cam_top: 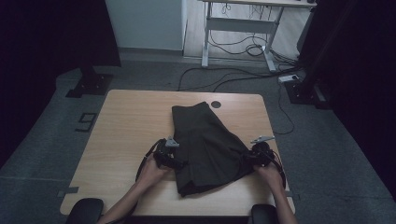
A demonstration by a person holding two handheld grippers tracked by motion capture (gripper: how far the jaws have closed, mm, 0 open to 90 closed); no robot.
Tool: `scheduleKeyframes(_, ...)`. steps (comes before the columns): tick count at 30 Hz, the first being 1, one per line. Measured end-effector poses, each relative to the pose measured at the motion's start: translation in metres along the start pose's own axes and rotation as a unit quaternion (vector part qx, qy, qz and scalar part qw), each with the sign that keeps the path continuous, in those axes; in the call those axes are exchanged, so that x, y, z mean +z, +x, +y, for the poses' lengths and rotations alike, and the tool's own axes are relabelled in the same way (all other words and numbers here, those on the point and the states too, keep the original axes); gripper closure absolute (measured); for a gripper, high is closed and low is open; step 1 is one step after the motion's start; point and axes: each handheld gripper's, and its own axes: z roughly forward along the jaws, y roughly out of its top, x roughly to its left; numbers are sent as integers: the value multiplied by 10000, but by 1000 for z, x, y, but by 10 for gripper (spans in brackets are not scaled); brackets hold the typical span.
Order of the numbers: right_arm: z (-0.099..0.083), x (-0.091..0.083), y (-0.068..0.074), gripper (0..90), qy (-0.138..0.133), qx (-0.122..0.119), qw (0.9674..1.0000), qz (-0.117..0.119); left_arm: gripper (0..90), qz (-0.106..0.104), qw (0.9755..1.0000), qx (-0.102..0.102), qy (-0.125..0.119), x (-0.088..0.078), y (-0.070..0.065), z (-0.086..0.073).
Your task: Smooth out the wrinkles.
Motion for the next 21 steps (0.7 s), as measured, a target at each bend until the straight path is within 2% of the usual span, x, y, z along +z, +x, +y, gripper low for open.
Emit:
scheduleKeyframes(6,-9,-7,35,566,-51,-334,9991,253,88,261,9996,-131,-16,-13,24,-12)
scheduleKeyframes(9,-11,-9,56,562,-4,-563,9975,430,89,533,9985,-151,36,-21,36,-15)
scheduleKeyframes(11,-12,-10,69,555,-13,-741,9954,603,91,697,9972,-254,59,-25,45,-19)
scheduleKeyframes(13,-13,-11,77,530,-4,-838,9941,693,93,682,9969,-397,42,-27,51,-23)
scheduleKeyframes(16,-13,-16,77,384,128,-700,9943,798,106,588,9970,-499,15,-31,54,-28)
scheduleKeyframes(18,-14,-21,71,354,158,-579,9944,871,109,593,9971,-472,42,-36,53,-27)
scheduleKeyframes(21,-15,-38,61,329,0,-445,9945,945,106,675,9970,-373,38,-46,53,-23)
